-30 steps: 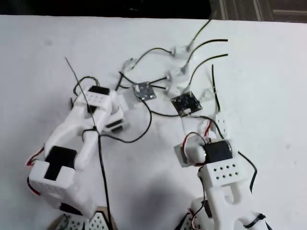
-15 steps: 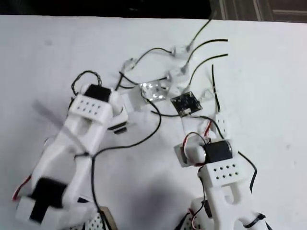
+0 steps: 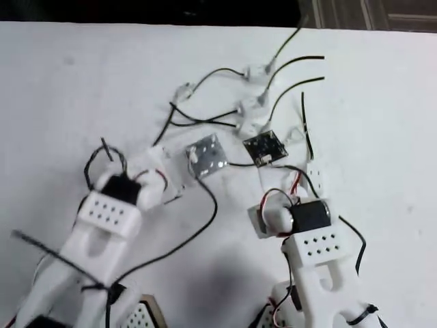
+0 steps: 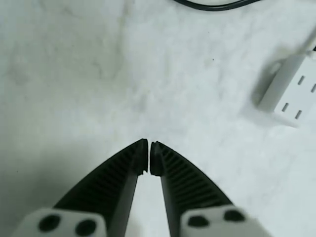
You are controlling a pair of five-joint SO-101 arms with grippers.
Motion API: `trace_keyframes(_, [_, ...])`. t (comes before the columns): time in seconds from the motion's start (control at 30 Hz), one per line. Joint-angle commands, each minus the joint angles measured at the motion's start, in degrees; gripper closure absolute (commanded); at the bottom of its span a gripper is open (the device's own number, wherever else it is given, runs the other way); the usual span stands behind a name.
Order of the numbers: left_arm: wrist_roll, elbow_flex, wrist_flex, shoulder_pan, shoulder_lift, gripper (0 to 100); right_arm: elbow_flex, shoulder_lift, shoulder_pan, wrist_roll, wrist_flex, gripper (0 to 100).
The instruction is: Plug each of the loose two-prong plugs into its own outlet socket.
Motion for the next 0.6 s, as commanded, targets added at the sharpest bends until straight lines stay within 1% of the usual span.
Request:
trace_keyframes(0.0, [0.8,8.4,-7.4,-0.3,-10.4,98,-0.4,-1.1,0.7,0.6,-0.6,98.0])
trace_keyframes(0.1, [0.8,14.4,-9.8,-0.7,-16.2,97,-0.4,-1.0,0.7,0.6,-0.7,98.0])
trace_keyframes(0.13, [0.8,16.5,-9.9,-0.7,-18.2,95,-0.4,-1.0,0.7,0.6,-0.7,98.0])
trace_keyframes(0.27, [1.0,25.1,-9.5,-0.9,-27.6,80,-0.4,-0.7,0.7,0.6,-0.7,98.0])
trace_keyframes(0.3, [1.6,26.4,-8.4,-1.5,-30.5,78,-0.4,-0.7,0.7,0.6,-0.7,98.0])
trace_keyframes(0.37, [1.8,27.3,-4.3,-1.8,-36.4,78,-0.4,-0.7,0.7,0.6,-0.7,98.0])
trace_keyframes(0.5, [1.7,25.5,7.9,-2.1,-48.2,78,-0.4,-0.7,0.5,0.6,-0.7,98.0])
trace_keyframes(0.57, [1.7,25.0,12.5,-2.2,-54.0,78,-0.4,-0.7,0.4,0.6,-0.7,98.0])
